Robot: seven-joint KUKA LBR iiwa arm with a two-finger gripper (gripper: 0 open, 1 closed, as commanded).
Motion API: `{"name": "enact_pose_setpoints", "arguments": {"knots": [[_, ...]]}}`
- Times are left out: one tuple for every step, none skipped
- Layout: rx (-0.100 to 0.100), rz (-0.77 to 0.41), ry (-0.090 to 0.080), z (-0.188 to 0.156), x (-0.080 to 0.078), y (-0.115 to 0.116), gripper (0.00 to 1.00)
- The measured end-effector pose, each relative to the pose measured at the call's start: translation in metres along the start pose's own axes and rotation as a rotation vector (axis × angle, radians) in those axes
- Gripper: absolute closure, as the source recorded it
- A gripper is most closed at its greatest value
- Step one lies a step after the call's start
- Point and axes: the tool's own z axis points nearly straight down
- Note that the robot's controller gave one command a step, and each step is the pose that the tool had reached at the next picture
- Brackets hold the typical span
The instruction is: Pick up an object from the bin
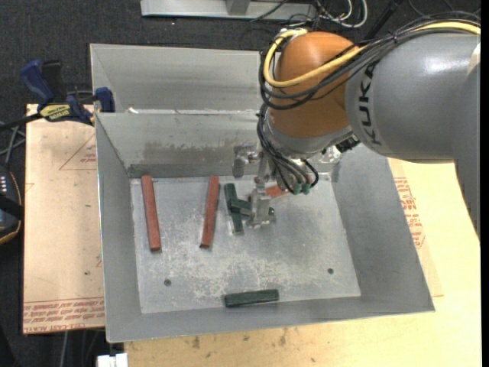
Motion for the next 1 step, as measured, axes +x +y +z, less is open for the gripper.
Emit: {"name": "enact_pose_setpoints", "arguments": {"knots": [[0.0,0.032,0.002,0.058,-0.006,-0.0257,0.0]]}}
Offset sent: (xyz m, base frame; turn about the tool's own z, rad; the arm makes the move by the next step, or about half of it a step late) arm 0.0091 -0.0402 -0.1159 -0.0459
